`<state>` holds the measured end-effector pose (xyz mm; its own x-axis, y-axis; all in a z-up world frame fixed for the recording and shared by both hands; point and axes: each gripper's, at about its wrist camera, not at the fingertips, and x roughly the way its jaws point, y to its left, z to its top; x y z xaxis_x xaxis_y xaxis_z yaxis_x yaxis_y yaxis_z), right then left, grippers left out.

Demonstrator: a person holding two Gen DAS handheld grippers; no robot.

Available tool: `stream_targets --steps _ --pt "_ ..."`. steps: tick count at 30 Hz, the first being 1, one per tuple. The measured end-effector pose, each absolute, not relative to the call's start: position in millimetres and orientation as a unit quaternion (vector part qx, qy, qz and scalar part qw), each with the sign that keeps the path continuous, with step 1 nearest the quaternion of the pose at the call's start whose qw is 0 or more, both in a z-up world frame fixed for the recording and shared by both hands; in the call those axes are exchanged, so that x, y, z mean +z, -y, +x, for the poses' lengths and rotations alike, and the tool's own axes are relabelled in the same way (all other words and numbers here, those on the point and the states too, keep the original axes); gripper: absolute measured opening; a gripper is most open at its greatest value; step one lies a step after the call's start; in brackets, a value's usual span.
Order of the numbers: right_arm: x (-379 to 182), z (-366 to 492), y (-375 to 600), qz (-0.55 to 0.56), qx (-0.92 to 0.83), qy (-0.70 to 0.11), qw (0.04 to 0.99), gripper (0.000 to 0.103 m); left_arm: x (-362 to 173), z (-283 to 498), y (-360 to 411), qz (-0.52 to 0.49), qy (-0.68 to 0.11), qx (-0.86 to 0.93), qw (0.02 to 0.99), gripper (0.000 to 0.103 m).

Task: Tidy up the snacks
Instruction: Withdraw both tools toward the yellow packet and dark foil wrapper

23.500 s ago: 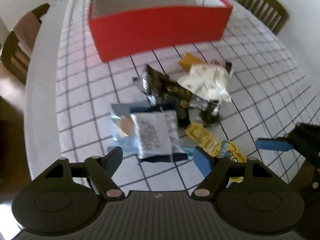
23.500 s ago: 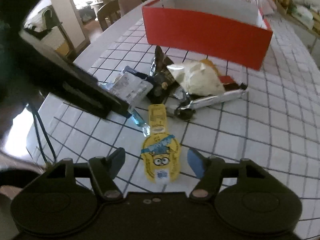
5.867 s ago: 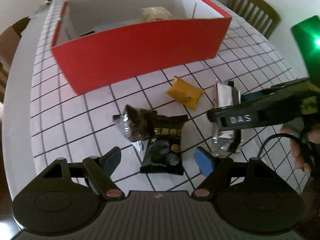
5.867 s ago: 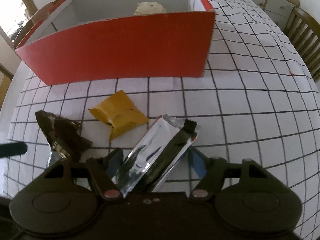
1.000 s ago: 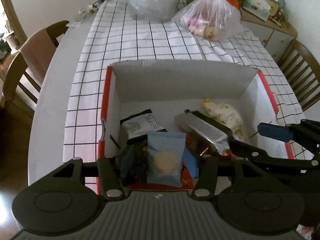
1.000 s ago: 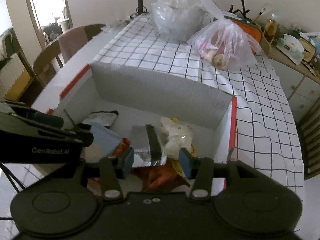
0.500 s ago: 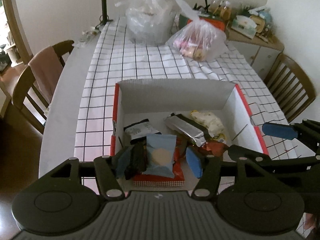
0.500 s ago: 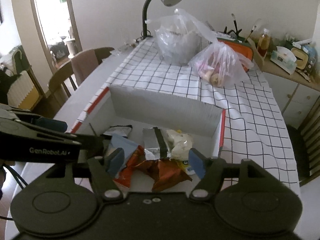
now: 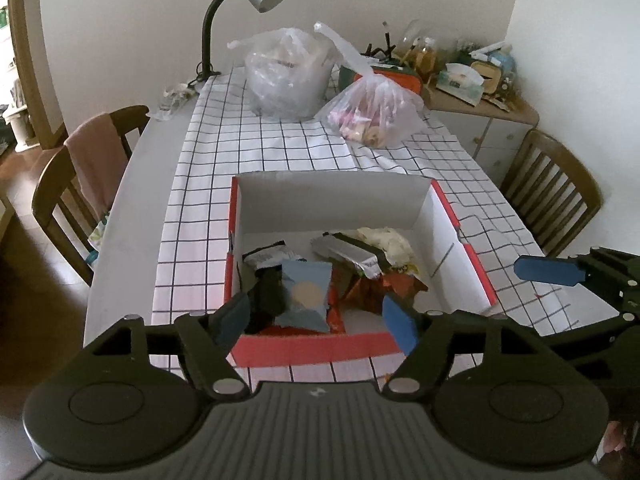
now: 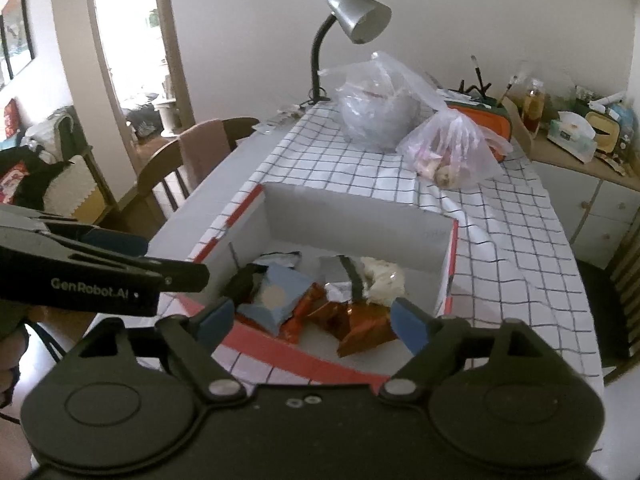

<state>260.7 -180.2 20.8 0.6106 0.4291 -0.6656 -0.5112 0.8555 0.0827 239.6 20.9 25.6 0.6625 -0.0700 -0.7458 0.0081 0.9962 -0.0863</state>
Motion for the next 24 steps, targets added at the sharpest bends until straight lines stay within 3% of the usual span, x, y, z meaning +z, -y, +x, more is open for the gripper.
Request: stream_targets --steps 7,10,14,24 --pt "13 235 182 -0.054 0.279 -0.357 0.890 0.089 16 214 -24 -0.050 -0.411 -0.023 0.910 0.077" --pt "6 226 183 -0.050 0.283 -0.359 0.888 0.099 9 203 -27 -0.055 -0.410 -0.022 0.910 0.078" --pt "-7 221 188 -0.041 0.283 -0.367 0.885 0.101 -3 194 -31 -0.065 -0.422 -0.019 0.904 0.079" --pt "-63 215 194 -0.044 0.271 -0.420 0.865 0.102 -53 186 -35 -0.075 -0.474 -0.014 0.877 0.081"
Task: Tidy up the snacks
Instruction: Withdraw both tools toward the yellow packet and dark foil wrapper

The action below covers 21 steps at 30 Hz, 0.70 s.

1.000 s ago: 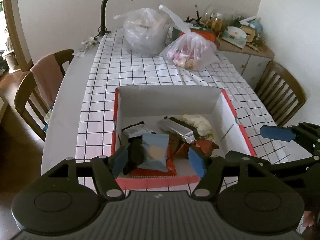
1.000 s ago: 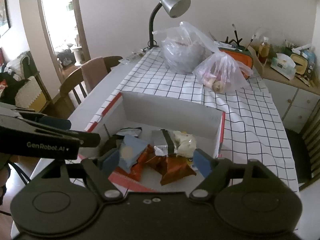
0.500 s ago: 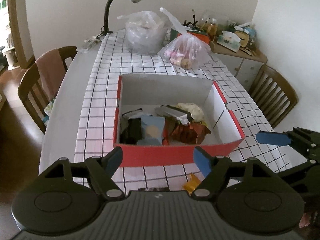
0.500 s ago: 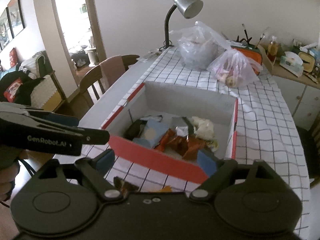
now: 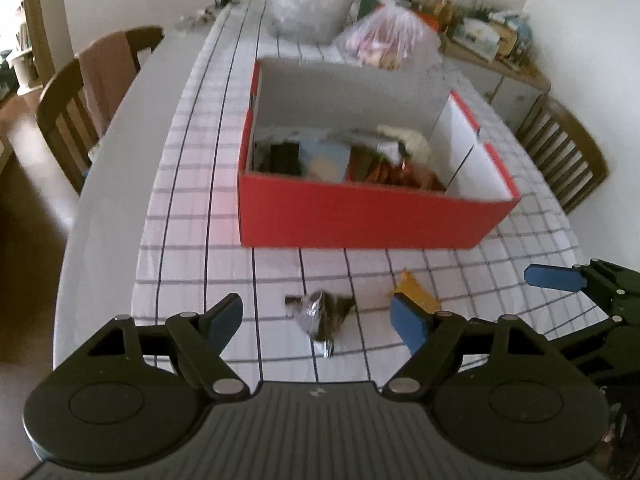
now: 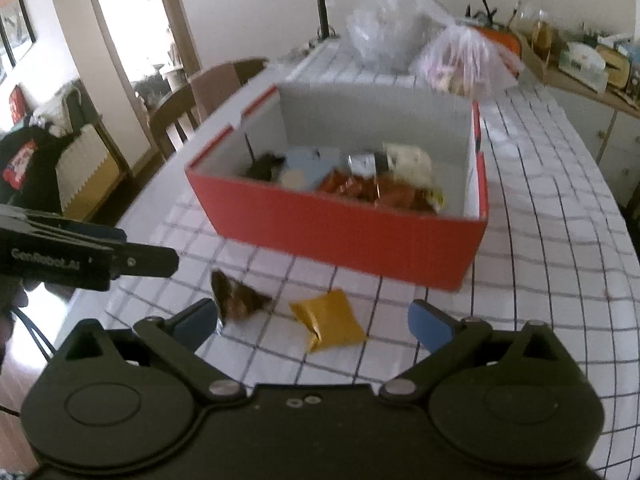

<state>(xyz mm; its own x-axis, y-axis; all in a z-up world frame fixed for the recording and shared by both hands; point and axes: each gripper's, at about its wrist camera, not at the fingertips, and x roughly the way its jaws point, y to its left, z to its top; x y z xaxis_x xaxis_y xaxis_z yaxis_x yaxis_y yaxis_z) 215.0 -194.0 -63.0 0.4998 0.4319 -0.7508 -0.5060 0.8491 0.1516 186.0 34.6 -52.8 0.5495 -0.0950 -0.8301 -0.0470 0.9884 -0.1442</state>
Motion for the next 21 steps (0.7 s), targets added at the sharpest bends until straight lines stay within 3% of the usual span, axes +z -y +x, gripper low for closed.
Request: stream_targets --steps 15,21 --pt "-120 237 172 -0.100 0.286 -0.477 0.825 0.099 -109 220 -24 -0.053 -0.551 -0.012 0.833 0.081" --pt "-129 254 162 -0.116 0.289 -0.483 0.818 0.090 -117 237 -17 -0.041 -0.562 -0.010 0.826 0.081"
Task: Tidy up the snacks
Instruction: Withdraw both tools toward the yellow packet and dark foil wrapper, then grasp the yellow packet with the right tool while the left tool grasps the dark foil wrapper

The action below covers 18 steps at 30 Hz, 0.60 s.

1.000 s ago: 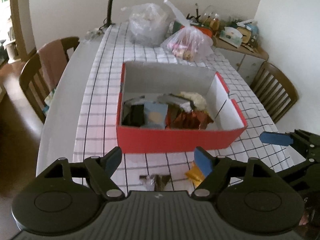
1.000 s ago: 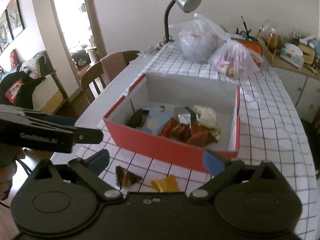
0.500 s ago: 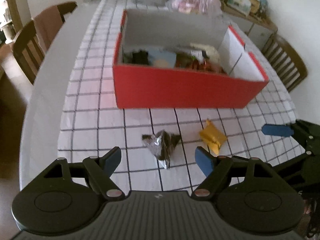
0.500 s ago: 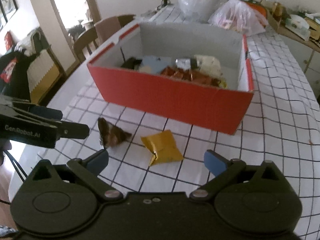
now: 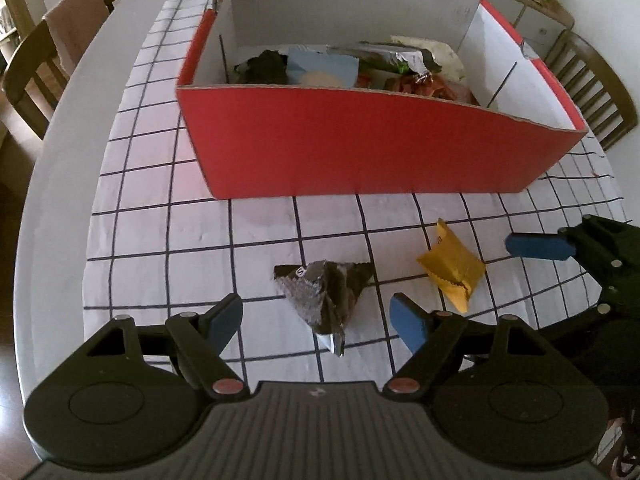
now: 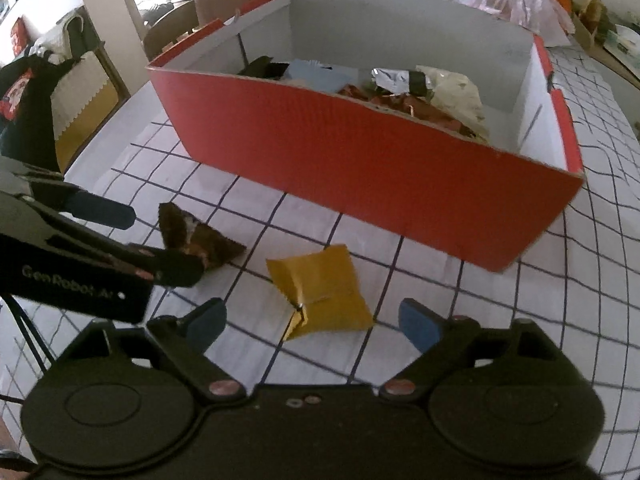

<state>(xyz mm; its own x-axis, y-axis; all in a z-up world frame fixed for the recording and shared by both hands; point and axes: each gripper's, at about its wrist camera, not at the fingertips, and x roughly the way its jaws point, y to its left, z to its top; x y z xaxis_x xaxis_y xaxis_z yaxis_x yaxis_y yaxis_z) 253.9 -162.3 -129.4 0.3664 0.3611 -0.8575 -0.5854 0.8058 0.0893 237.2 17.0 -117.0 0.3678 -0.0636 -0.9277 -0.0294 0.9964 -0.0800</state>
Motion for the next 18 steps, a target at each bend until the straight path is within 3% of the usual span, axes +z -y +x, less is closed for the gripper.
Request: stream_targets --steps 11,13,15,18 --pt "-139 270 152 -0.141 0.298 -0.494 0.805 0.066 -133 266 -21 -0.053 -0.596 0.004 0.802 0.079" --pt "-141 271 150 -0.148 0.299 -0.495 0.802 0.063 -134 268 -21 -0.052 -0.596 0.003 0.801 0.075" --pt "-141 270 148 -0.157 0.299 -0.492 0.803 0.061 -136 270 -20 -0.051 -0.603 0.002 0.796 0.064" --pt "-141 269 146 -0.159 0.296 -0.490 0.804 0.053 -138 271 -15 -0.042 -0.605 0.002 0.795 0.061"
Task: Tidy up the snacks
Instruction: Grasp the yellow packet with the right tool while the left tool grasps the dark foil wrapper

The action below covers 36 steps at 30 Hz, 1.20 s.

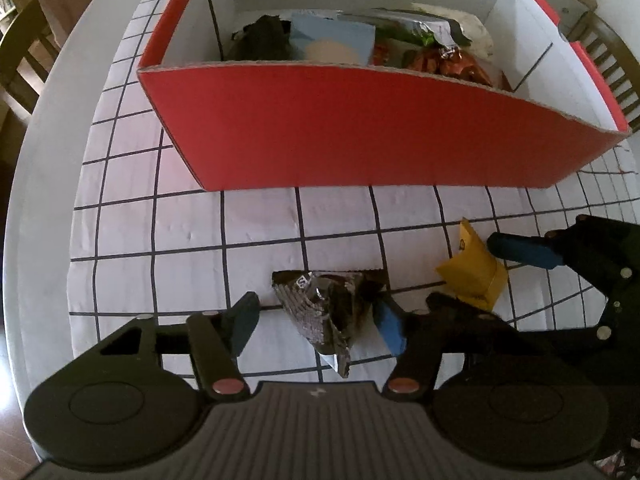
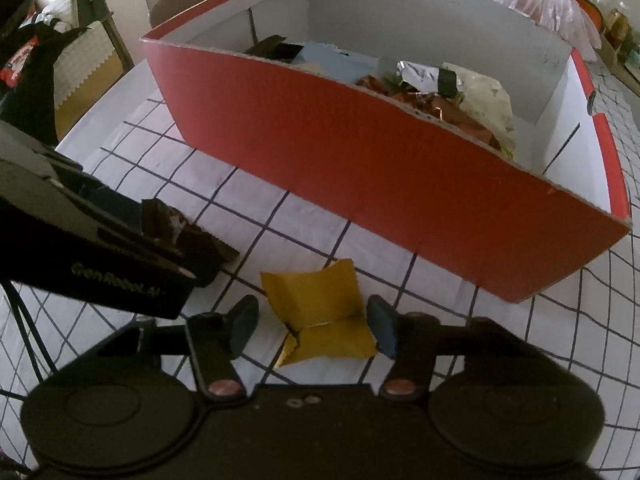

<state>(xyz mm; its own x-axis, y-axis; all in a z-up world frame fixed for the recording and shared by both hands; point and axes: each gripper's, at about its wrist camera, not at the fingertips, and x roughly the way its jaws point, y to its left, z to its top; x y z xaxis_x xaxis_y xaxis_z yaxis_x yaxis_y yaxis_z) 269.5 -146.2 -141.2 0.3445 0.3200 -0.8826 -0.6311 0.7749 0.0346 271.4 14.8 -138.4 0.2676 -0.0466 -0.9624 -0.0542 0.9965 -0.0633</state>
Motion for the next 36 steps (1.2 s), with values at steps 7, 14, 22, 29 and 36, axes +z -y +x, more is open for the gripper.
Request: stream_targets --steps 7,14,22,29,36 --pt "-140 268 147 -0.169 0.279 -0.485 0.811 0.036 -136 268 -16 -0.046 -0.597 0.001 0.801 0.039" --pt "-137 264 150 -0.156 0.270 -0.484 0.818 0.034 -133 260 -17 -0.051 -0.588 0.004 0.807 0.033" --pt "-124 253 164 -0.119 0.268 -0.484 0.825 0.034 -126 247 -26 -0.071 -0.579 0.001 0.812 0.033" --pt "-107 241 173 -0.090 0.271 -0.473 0.834 0.034 -110 227 -35 -0.088 -0.564 -0.003 0.821 0.033" --pt "-85 230 181 -0.061 0.272 -0.460 0.843 0.034 -90 209 -38 -0.097 -0.546 -0.006 0.832 0.033"
